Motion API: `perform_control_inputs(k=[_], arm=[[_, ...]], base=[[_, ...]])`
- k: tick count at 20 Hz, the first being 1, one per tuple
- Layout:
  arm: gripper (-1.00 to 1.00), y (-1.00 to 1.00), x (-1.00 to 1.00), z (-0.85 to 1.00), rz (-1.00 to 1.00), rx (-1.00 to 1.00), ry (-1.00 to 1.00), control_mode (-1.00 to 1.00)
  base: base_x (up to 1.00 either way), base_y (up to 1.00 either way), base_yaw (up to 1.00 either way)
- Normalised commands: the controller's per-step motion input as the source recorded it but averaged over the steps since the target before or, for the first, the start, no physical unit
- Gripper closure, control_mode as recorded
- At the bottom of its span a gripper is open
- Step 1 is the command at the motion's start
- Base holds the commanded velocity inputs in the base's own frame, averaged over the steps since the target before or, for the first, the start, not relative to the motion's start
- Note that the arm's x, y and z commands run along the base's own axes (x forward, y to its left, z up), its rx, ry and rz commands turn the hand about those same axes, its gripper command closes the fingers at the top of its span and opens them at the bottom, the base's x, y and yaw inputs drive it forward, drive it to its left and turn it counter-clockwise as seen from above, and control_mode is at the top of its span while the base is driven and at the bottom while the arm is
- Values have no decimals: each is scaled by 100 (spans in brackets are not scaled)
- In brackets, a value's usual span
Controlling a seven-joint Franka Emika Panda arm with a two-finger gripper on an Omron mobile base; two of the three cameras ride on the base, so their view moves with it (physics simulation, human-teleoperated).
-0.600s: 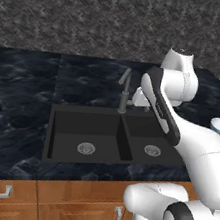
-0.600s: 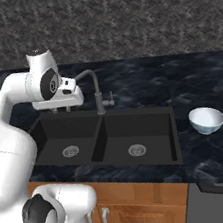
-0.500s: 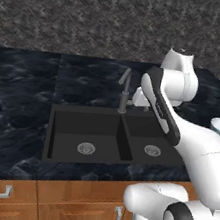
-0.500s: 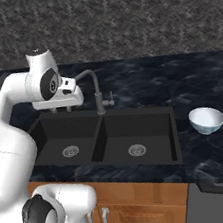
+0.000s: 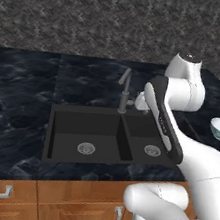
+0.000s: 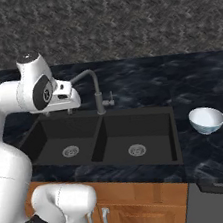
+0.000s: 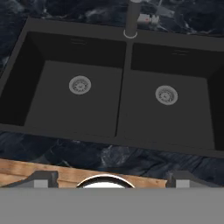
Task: Rinse each bowl for a few seconds and place them down in the sink or on the counter.
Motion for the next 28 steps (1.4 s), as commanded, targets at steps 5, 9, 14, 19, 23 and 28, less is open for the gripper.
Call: perform_control_inputs(k=[5,9,14,19,23,28], arm=[[-100,-22,-25,7,0,0,-9,-100],[-100,-28,-22,5,0,0,-7,-100],[-100,-26,-12,0,0,-1,-12,-100],[-100,-24,-2,0,0,0,-11,-100],[-100,-21,0,0,3,0,-10,-100],[-100,-20,4,0,5,0,-9,-100]], base=[[0,0,0],[0,0,0],[0,0,0],[0,0,0],[0,0,0],[0,0,0]])
